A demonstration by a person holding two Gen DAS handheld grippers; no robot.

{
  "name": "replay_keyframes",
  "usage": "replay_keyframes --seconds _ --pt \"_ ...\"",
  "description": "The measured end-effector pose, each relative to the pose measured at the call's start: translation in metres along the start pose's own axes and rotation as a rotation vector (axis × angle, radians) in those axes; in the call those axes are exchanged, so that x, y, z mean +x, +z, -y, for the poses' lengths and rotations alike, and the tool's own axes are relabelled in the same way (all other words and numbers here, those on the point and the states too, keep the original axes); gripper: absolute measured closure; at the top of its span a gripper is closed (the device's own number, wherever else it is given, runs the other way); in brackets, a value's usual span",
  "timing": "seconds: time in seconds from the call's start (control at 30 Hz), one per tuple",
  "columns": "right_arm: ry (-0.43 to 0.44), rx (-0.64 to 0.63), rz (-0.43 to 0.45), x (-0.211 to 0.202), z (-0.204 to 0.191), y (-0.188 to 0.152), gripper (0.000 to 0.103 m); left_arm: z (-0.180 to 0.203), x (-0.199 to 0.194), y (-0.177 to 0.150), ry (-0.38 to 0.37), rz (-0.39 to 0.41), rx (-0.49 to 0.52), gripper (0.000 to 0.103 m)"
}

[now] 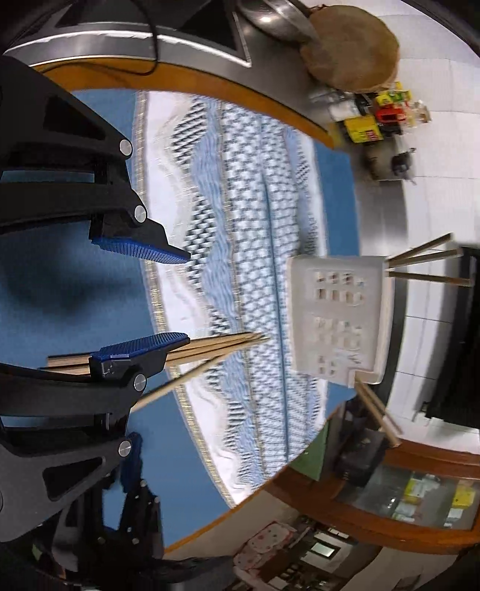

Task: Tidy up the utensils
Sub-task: 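Lower both grippers back onto the loose chopsticks on the cloth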

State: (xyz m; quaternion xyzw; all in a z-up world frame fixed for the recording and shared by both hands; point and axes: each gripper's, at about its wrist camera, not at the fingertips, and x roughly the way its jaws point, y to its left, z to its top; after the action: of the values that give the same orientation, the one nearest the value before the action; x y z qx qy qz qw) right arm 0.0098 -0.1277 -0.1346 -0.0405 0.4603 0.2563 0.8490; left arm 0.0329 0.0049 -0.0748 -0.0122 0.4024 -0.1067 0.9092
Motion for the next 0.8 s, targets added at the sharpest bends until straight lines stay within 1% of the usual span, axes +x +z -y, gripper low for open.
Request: replay_keyframes --seconds 0.1,0.27,0.37,0.43,0.53,0.67,0.8 --pt "-0.016 -0.001 -0.018 0.007 0.0 -0.003 0.086 0.005 0.006 -0.015 -0.012 -0.039 0.004 0.063" --pt "-0.019 0.01 -0.04 0.013 0.003 -0.006 0.087 0.01 0.016 -0.031 -0.042 -0.088 -0.01 0.063" --pt "-0.017 0.008 -0.04 0.014 0.002 -0.007 0.088 0.015 0.022 -0.037 -0.058 -0.111 -0.013 0.063" --pt "-0.015 0.005 -0.04 0.014 0.001 -0.007 0.091 0.019 0.026 -0.039 -0.065 -0.125 -0.011 0.063" --pt "-0.022 -0.004 -0.04 0.013 0.0 -0.008 0.092 0.025 0.031 -0.044 -0.076 -0.144 -0.006 0.063" --pt "-0.02 -0.008 -0.048 0.015 0.0 -0.006 0.092 0.028 0.039 -0.047 -0.063 -0.162 0.002 0.063" --pt "-0.02 -0.008 -0.056 0.017 -0.002 -0.007 0.092 0.025 0.045 -0.049 -0.049 -0.178 -0.013 0.064"
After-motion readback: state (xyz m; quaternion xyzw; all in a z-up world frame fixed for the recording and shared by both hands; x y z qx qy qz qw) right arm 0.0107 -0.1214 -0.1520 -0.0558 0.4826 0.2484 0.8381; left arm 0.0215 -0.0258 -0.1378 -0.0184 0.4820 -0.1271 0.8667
